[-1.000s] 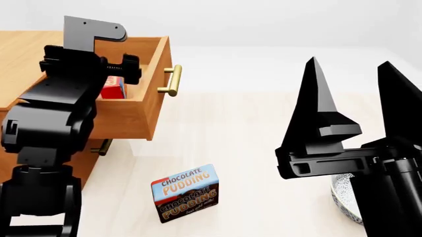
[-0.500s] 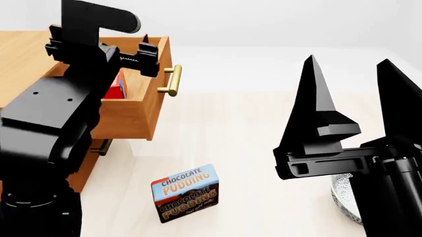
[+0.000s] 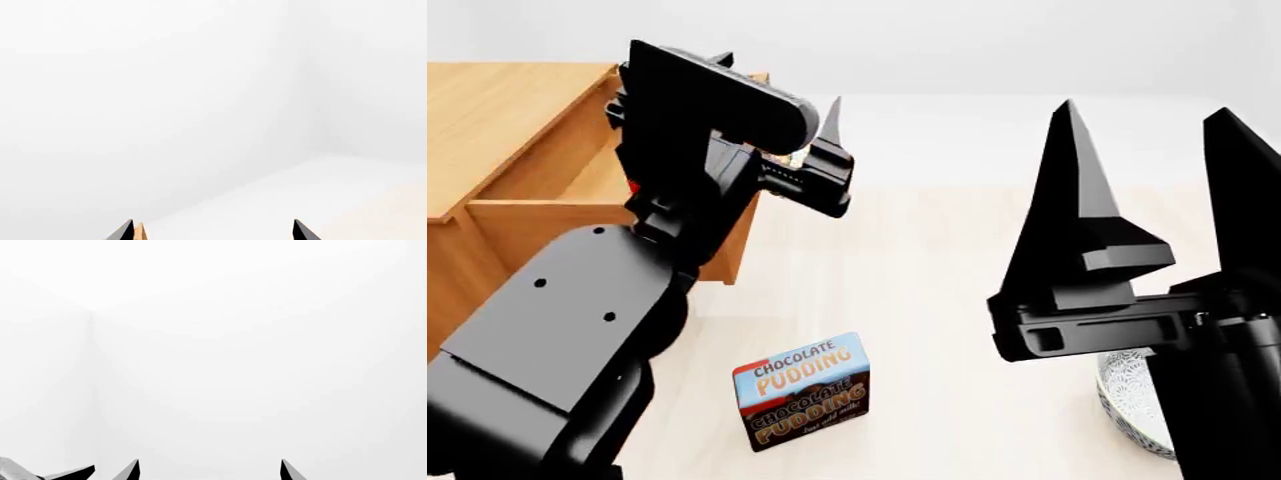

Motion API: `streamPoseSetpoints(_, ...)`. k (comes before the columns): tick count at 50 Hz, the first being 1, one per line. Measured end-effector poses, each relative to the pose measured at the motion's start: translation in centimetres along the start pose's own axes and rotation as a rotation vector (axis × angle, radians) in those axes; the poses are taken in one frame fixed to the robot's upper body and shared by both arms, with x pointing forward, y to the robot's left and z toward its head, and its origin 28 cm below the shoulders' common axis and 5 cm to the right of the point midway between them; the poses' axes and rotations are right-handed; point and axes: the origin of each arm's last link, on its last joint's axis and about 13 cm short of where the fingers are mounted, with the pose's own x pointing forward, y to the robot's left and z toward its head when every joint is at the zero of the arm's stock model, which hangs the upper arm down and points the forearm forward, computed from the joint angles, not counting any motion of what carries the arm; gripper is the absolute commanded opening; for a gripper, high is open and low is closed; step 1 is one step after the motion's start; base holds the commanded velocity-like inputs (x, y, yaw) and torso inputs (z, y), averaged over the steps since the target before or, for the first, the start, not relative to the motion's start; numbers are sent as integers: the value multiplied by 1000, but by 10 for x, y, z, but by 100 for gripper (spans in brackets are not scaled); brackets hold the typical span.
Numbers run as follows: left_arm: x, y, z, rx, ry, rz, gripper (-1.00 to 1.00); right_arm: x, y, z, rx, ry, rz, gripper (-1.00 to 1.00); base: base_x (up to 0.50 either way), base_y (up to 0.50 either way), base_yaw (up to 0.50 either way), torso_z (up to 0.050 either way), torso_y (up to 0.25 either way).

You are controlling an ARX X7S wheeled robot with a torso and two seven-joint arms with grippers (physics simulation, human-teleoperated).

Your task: Put the butter at the back in the top drawer of the cabinet and close it.

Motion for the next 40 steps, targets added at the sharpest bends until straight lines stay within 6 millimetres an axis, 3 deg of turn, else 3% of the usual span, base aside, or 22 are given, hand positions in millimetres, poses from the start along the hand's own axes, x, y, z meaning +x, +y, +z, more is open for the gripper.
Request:
streamPoseSetpoints(18,-12,-41,-9,-120,-98,-151,100,-2,-3,0,-3,-3,-1,100,0,0,0,0,0)
streamPoseSetpoints(40,-11,-69,-51,-184,-63,-231,100,-4,-3,-2,-5,4,7,100,0,0,0,0,0)
